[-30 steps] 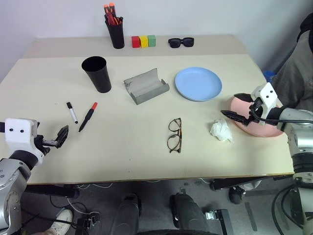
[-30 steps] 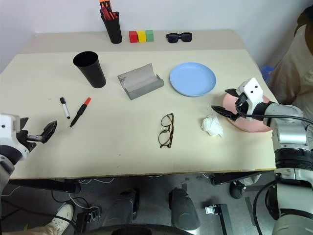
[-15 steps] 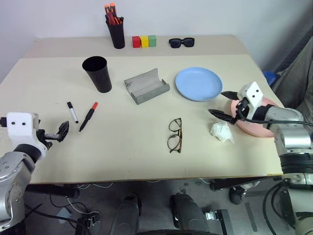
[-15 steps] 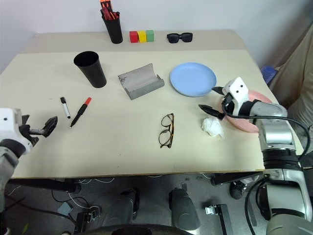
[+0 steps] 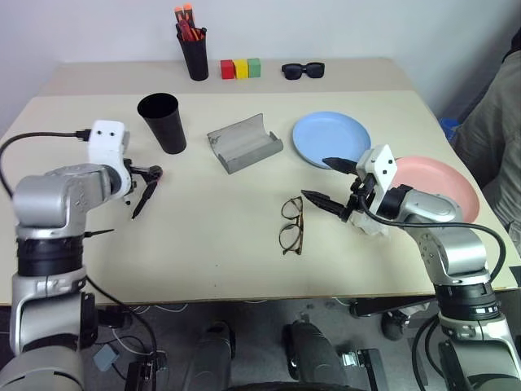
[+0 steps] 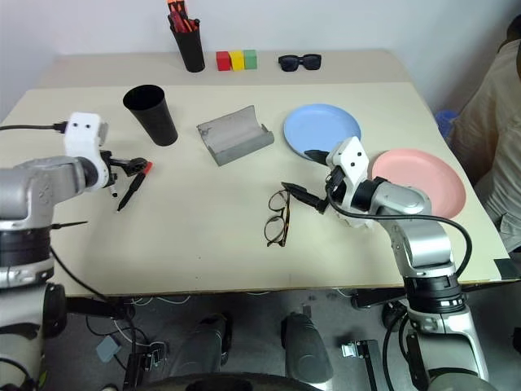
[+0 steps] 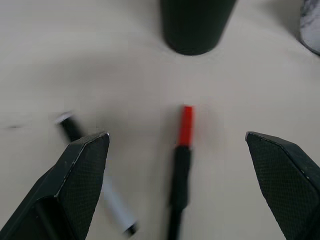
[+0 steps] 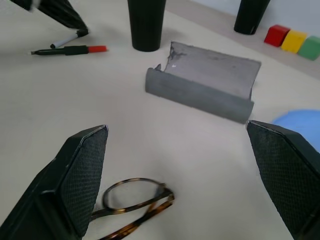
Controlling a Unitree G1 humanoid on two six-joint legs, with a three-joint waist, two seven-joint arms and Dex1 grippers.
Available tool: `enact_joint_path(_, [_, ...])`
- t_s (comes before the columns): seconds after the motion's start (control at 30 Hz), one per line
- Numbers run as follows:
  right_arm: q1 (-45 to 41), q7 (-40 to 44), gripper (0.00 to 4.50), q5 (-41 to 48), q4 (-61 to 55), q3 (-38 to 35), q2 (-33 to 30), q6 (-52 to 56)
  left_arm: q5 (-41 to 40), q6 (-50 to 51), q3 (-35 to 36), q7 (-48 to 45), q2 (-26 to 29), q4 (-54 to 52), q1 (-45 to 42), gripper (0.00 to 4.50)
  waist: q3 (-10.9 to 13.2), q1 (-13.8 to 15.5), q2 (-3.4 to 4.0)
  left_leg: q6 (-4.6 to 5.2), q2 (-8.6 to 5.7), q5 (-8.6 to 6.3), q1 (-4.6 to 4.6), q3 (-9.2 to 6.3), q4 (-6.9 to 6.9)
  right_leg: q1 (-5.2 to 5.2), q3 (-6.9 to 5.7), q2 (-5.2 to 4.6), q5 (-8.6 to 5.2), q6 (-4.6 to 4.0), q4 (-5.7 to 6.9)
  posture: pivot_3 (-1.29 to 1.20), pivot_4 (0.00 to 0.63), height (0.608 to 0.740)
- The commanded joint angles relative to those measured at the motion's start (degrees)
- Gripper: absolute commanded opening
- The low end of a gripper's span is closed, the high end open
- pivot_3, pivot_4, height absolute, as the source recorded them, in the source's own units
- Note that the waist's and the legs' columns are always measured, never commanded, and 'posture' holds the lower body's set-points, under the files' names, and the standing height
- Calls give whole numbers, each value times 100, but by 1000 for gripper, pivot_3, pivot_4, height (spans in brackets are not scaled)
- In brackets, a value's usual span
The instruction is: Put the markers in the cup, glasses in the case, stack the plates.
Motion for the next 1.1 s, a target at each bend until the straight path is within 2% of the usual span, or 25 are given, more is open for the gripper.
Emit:
enact_joint_path(0.03, [-21, -236, 4500, 147, -498, -21, 90, 169, 289, 36, -464, -199, 56, 606, -329, 4475, 0, -12, 1, 0, 1, 0, 0, 0, -2, -4, 0, 1, 0, 0, 5, 0, 150, 740])
enact_joint_path(0.2, [-62, -383, 4500, 192, -513, -72, 97, 244, 485, 225, -698, -275, 131, 999, -526, 4475, 0, 20, 0, -1, 2, 1, -4, 0, 1, -6, 0, 2, 0, -1, 8, 0, 150, 740])
enact_joint_path(0.27, [-95, -426, 4500, 185, -489, -42, 118, 240, 557, 281, -644, -252, 152, 1057, -524, 3945, 0, 17, 0, -1, 0, 1, -4, 0, 1, -5, 0, 0, 0, 0, 7, 0, 150, 740])
enact_joint_path(0.3, [-106, -449, 4500, 181, -493, -19, 132, 238, 554, 304, -613, -290, 160, 1071, -513, 3611, 0, 18, 0, -1, 1, 1, -4, 0, 0, -5, 0, 1, 0, 0, 7, 0, 150, 740])
enact_joint_path(0.53, [-283, -526, 4500, 221, -479, 77, 221, 268, 548, 330, -318, -219, 14, 1036, -370, 31, 0, 16, 0, -1, 1, 1, -4, -1, 0, -6, 0, 1, 0, 0, 8, 0, 150, 740])
enact_joint_path(0.67, [-396, -523, 4500, 258, -513, 68, 201, 331, 484, 95, 174, -102, -45, 574, -218, 31, 0, 14, 0, -1, 1, 1, -4, 0, 1, -6, 0, 0, 0, 0, 8, 0, 150, 740])
enact_joint_path(0.73, [-452, -511, 4500, 285, -510, 37, 189, 347, 487, -523, 106, -395, 149, -113, 109, 31, 0, 12, 0, -1, 2, 1, -4, -1, 0, -6, 0, 0, 0, 0, 8, 0, 150, 740])
enact_joint_path(0.8, [-547, -504, 4500, 356, -516, 0, 200, 398, 250, -475, 101, -763, 298, -740, 332, 31, 0, 20, 0, -2, 3, 1, -7, 1, -2, -10, 2, -1, 0, -1, 7, 0, 150, 740])
enact_joint_path(0.93, [-773, -444, 4500, 503, -445, 26, 287, 396, -281, -685, 204, -1374, 261, -1794, 464, 31, 1, 51, 0, -3, 1, 2, -8, 1, 1, -5, 1, -3, 0, -1, 5, 0, 150, 740])
enact_joint_path(1.03, [-939, -392, 4500, 506, -309, 83, 392, 288, -212, -1518, 287, -1320, -56, -1820, 299, 31, 0, 58, 0, -3, 1, 2, -6, 0, 3, -1, 1, -4, 0, -1, 1, 0, 150, 740])
enact_joint_path(1.1, [-1037, -335, 4500, 511, -232, 117, 466, 209, 262, -2508, 223, -820, -344, -1481, -94, 31, 1, 54, 0, -3, 1, 2, -6, 0, 2, -2, 0, -2, 0, -1, 1, 0, 150, 740])
